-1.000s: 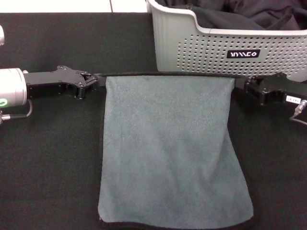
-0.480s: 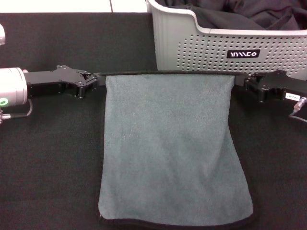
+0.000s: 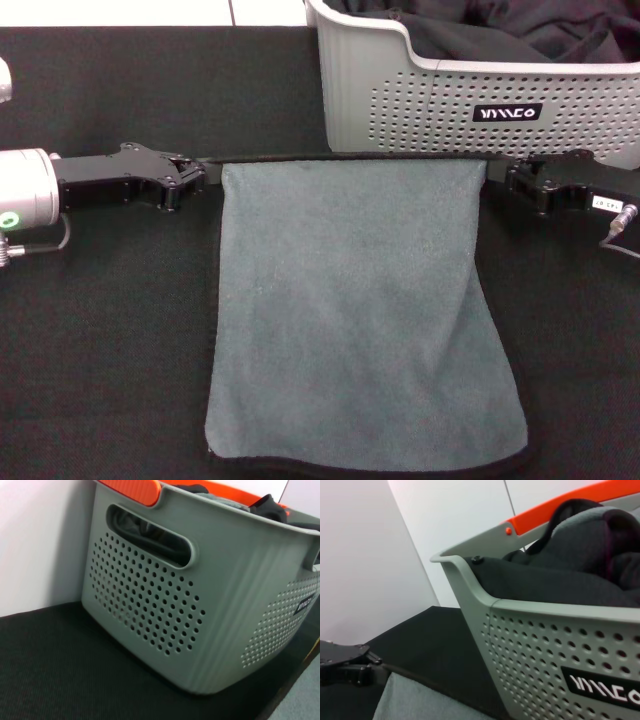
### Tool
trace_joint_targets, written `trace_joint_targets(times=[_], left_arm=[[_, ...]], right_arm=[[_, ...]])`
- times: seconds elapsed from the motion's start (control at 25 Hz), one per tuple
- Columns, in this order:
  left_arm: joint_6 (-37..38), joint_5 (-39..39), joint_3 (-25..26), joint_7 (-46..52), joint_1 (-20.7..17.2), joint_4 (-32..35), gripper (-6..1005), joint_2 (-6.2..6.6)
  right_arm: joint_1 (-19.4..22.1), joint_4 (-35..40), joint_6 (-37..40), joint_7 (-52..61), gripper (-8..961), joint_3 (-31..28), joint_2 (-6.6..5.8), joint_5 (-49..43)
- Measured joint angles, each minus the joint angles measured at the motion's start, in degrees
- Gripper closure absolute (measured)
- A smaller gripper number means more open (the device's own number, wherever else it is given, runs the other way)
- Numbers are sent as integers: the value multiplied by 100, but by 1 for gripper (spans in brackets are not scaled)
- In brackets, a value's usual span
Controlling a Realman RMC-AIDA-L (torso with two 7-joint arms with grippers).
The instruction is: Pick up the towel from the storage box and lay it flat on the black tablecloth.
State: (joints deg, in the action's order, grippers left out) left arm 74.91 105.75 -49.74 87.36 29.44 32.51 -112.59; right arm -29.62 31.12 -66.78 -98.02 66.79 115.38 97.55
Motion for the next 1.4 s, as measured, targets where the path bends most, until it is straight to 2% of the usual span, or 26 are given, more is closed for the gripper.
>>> trace_joint_targets(times=[0.24, 0.4, 0.6, 0.72, 0.8, 1.0, 1.12, 1.24, 1.32, 1.4], left_arm=[[30, -96, 13, 2, -25, 0, 927, -50], [30, -222, 17, -63, -82, 10, 886, -56], [31, -325, 40, -88, -134, 29, 656, -58], [29, -328, 96, -88, -142, 32, 599, -57], [30, -330, 104, -88, -151, 30, 561, -53], [113, -353, 110, -129, -205, 18, 549, -49], [593, -476, 191, -391, -248, 22, 549, -59], [1680, -839, 274, -950, -337, -3, 547, -111], [2392, -983, 268, -1420, -403, -3, 545, -186], [3132, -995, 258, -1862, -477, -5, 543, -321]], right_arm=[[34, -52, -8, 145, 924, -39, -3, 54], [58, -53, -17, 147, 862, -43, 1, 78], [78, -60, -22, 148, 784, -58, 1, 79], [81, -62, -36, 150, 737, -61, 1, 80], [93, -62, -43, 155, 504, -61, 1, 80], [210, -69, -246, 162, 417, -68, 1, 84], [330, -53, -743, 147, 396, -151, 1, 90], [526, -50, -1669, -135, 391, -268, -13, 72], [684, -13, -2467, -590, 388, -251, -75, -46], [875, 111, -3207, -1012, 384, -180, -120, -192]])
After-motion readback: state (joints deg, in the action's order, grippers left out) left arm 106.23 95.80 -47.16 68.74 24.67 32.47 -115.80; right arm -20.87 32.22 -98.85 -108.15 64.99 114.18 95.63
